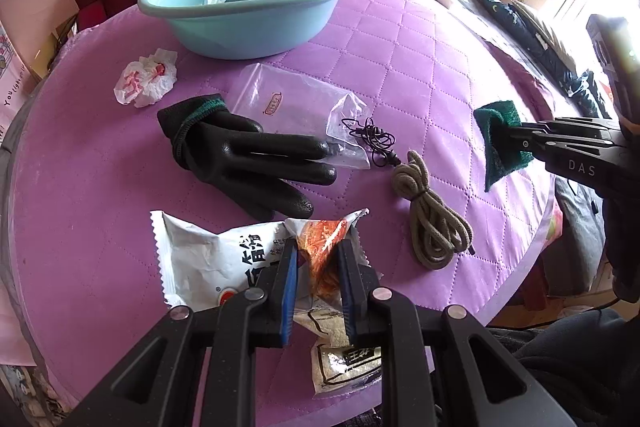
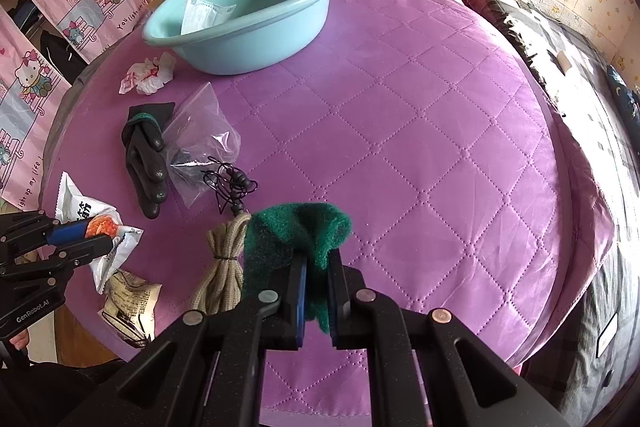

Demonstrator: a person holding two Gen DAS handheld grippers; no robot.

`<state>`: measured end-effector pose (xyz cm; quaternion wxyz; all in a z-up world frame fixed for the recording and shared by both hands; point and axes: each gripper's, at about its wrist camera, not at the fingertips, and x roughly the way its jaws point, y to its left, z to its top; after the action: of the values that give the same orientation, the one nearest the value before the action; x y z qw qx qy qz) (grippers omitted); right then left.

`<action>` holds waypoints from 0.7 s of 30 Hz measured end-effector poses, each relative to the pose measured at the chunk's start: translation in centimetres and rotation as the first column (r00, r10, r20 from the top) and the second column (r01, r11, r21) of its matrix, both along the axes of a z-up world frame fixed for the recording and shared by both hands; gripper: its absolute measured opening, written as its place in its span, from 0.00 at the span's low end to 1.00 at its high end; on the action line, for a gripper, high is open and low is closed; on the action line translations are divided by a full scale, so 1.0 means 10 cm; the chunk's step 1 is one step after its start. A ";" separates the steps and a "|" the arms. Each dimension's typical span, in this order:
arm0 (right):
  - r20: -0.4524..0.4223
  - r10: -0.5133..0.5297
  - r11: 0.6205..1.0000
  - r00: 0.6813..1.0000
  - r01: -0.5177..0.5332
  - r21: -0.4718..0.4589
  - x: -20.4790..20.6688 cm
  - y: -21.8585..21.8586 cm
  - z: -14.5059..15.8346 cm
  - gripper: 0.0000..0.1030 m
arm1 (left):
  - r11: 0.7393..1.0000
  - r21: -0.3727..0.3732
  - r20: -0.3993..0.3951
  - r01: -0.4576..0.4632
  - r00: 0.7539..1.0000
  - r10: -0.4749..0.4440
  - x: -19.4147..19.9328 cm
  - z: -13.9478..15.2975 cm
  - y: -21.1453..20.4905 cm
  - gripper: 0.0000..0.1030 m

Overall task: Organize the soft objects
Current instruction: 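Carry the snack packet and green pad over the teal basin with both tools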

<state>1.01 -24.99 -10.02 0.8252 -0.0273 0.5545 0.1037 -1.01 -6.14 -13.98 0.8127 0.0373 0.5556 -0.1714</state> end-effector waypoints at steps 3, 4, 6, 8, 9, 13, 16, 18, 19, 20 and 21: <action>0.015 0.010 1.000 1.000 -0.010 -0.001 0.01 0.02 0.06 0.07 | 1.000 0.001 0.016 -0.006 1.000 0.006 -0.02 0.05 0.02 0.20; 0.019 0.013 1.000 1.000 -0.013 -0.002 0.02 0.03 0.08 0.07 | 1.000 0.000 0.020 -0.008 1.000 0.008 -0.03 0.07 0.03 0.20; 0.028 0.021 1.000 0.999 -0.021 -0.004 0.03 0.05 0.11 0.07 | 1.000 0.003 0.031 -0.011 0.999 0.010 -0.03 0.11 0.06 0.20; 0.037 0.032 0.999 0.999 -0.032 -0.006 0.04 0.09 0.15 0.07 | 1.000 0.002 0.044 -0.014 0.999 0.014 -0.03 0.16 0.08 0.20; 0.040 0.038 0.999 0.998 -0.038 -0.005 0.05 0.10 0.16 0.07 | 1.000 0.001 0.050 -0.017 0.999 0.017 -0.03 0.18 0.09 0.20; 0.048 0.055 0.998 0.997 -0.054 -0.008 0.06 0.15 0.19 0.07 | 1.000 -0.011 0.069 -0.030 0.997 0.030 -0.03 0.28 0.13 0.20; 0.054 0.066 0.998 0.996 -0.066 -0.009 0.08 0.18 0.23 0.07 | 0.999 -0.016 0.084 -0.037 0.996 0.038 -0.02 0.34 0.15 0.20; 0.056 0.073 0.997 0.996 -0.073 -0.004 0.11 0.20 0.25 0.07 | 0.999 -0.020 0.094 -0.041 0.995 0.043 -0.01 0.39 0.16 0.20; 0.059 0.077 0.997 0.995 -0.077 0.000 0.13 0.20 0.26 0.07 | 0.999 -0.022 0.100 -0.042 0.994 0.044 0.00 0.42 0.17 0.20; 0.063 0.081 0.997 0.995 -0.081 0.000 0.14 0.22 0.28 0.07 | 0.999 -0.023 0.106 -0.044 0.993 0.046 0.01 0.44 0.17 0.20; 0.067 0.086 0.996 0.994 -0.086 -0.001 0.16 0.23 0.30 0.07 | 0.999 -0.024 0.110 -0.045 0.993 0.047 0.02 0.46 0.17 0.20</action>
<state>2.57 -22.66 -6.98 0.8381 -0.0538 0.5248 0.1387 -0.78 -4.43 -9.36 0.8464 0.0251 0.5086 -0.1562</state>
